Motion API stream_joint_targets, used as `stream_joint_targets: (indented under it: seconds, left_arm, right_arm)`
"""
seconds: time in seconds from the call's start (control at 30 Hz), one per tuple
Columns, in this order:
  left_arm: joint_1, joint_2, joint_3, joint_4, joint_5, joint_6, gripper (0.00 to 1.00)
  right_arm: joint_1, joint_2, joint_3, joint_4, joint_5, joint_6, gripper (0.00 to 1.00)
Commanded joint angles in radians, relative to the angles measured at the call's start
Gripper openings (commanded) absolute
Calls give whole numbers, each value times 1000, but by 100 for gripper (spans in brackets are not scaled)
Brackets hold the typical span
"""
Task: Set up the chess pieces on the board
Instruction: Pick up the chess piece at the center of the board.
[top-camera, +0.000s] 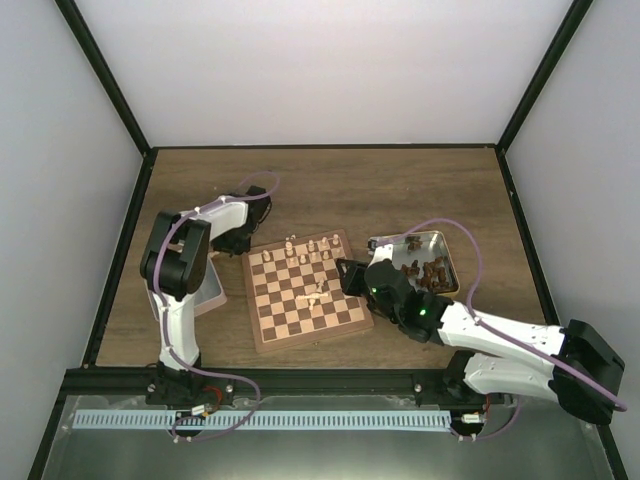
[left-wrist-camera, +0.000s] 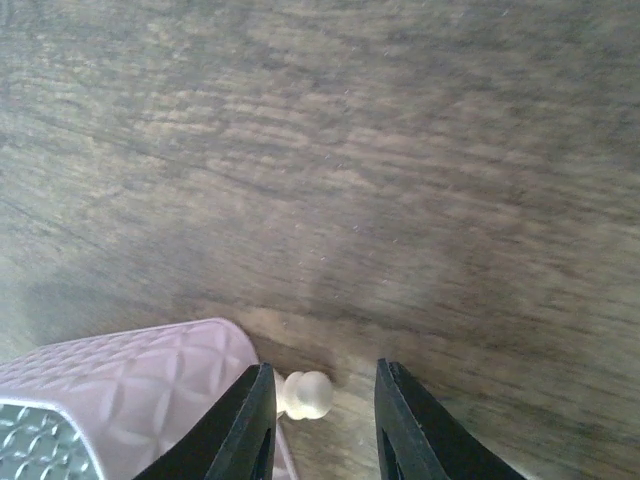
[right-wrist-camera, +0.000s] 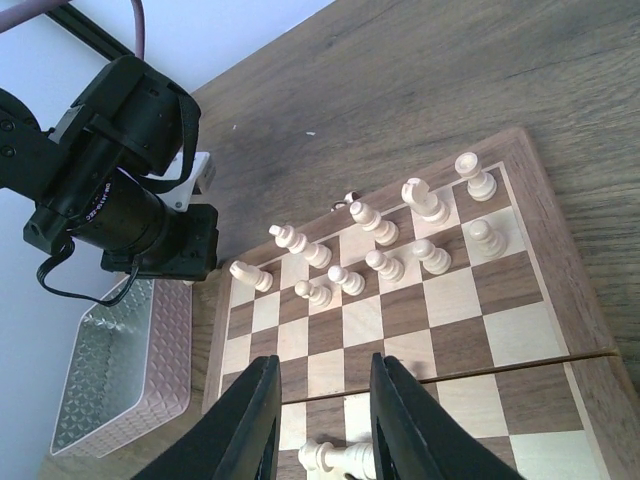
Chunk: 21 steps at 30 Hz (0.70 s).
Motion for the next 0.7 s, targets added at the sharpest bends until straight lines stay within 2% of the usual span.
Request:
stream_joint_targets:
  seconds: [0.0,0.3,0.67]
  left_arm:
    - [4,13,26,-61,-47,13,29]
    - [13,14,11,-40,-39,4,23]
    - [37,-15,-54,45,85,-3,14]
  right_arm:
    - [-9,-19,-6,14,22,-17,27]
    - [-9,-17,-5,13,25,-19,27]
    - [-9,-13,2,7,31,-24,27]
